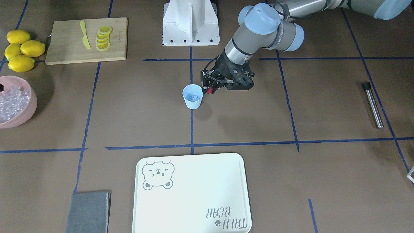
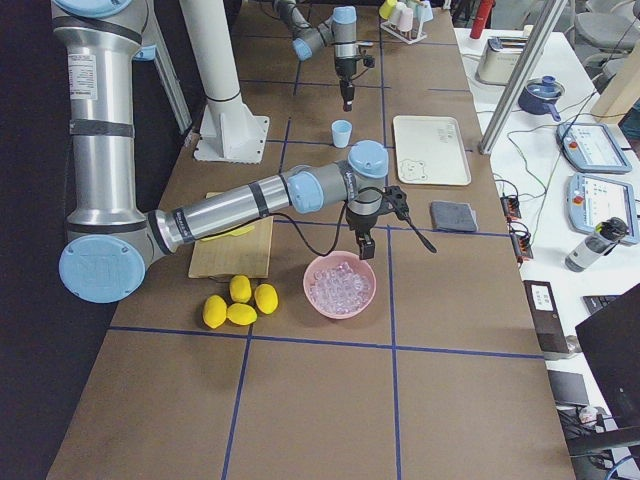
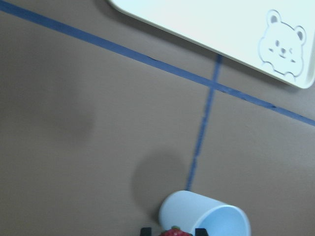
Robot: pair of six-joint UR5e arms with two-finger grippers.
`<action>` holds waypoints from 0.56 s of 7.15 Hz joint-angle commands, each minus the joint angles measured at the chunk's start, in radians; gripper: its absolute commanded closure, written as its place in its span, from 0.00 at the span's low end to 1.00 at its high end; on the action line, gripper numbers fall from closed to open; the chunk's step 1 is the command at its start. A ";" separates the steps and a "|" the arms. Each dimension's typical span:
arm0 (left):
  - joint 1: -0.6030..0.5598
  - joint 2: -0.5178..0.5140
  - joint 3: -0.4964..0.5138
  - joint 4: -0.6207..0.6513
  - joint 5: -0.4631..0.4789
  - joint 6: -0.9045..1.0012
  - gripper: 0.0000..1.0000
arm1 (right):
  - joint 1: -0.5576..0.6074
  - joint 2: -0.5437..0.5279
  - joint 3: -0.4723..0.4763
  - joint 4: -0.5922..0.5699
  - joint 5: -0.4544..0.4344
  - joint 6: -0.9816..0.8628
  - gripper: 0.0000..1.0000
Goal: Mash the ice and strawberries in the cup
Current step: 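Carry the strawberry with the left gripper over the blue cup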
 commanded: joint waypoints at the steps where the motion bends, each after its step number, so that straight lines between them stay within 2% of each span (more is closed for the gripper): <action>1: 0.013 -0.074 0.072 0.006 0.029 0.001 0.98 | 0.001 0.000 0.003 0.000 0.001 0.000 0.00; 2: 0.026 -0.067 0.073 0.001 0.045 0.006 0.94 | 0.001 0.000 0.001 0.000 0.000 0.000 0.00; 4: 0.026 -0.064 0.070 0.001 0.046 0.006 0.69 | 0.001 0.000 0.001 0.000 -0.001 0.000 0.00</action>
